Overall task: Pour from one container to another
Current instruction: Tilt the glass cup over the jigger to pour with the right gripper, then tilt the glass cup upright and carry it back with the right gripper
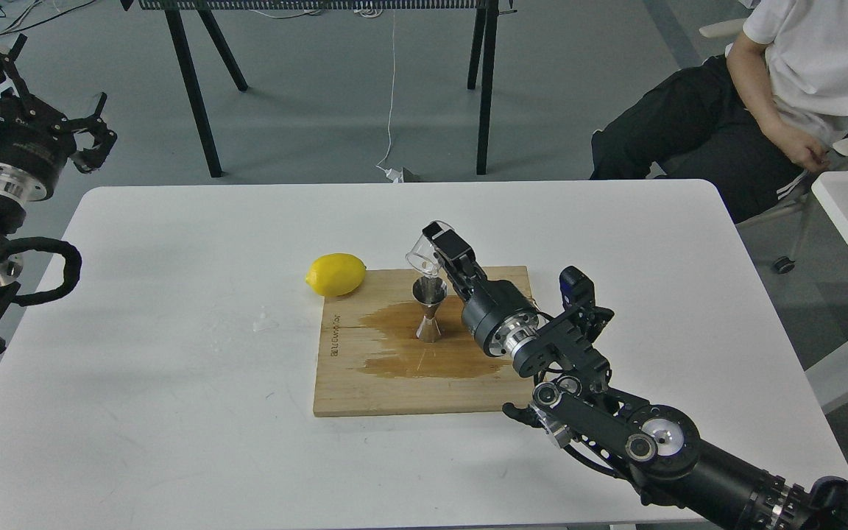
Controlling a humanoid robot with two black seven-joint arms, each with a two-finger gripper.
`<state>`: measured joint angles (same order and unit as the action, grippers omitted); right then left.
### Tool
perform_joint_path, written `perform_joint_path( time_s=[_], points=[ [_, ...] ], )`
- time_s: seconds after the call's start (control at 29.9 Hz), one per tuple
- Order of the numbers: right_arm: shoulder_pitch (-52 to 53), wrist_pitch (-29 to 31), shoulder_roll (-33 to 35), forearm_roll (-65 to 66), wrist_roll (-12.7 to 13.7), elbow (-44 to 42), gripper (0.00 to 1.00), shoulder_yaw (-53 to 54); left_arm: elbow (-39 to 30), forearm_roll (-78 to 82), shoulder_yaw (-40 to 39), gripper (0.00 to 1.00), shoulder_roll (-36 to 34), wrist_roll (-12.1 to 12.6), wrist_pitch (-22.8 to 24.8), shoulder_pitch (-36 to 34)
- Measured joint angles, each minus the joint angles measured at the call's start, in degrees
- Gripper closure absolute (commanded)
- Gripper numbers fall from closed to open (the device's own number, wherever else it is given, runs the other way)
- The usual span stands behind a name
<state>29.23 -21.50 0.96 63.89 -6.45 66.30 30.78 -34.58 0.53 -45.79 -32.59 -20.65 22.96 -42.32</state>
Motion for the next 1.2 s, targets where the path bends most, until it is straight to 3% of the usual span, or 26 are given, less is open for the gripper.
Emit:
perform_joint_path(
  time_s=[0.4,0.77,1.2],
  points=[
    [1.6,-2.9,0.1,5.6,-1.8,-3.3,0.58,-5.5,0.7,0.0,0.0,0.00,0.2,-0.1,0.8,0.0],
    [1.7,-2.8,0.9,4.4,-1.4,-2.0,0.58,-3.7,0.7,0.0,0.0,0.00,0.2,-0.7,0.8,0.0],
    [0.9,2.8,11.0,-31.7,2.6,12.0,0.59,9.1,0.8,0.0,0.0,0.00,0.1,-0.7,0.7,0.0]
  ],
)
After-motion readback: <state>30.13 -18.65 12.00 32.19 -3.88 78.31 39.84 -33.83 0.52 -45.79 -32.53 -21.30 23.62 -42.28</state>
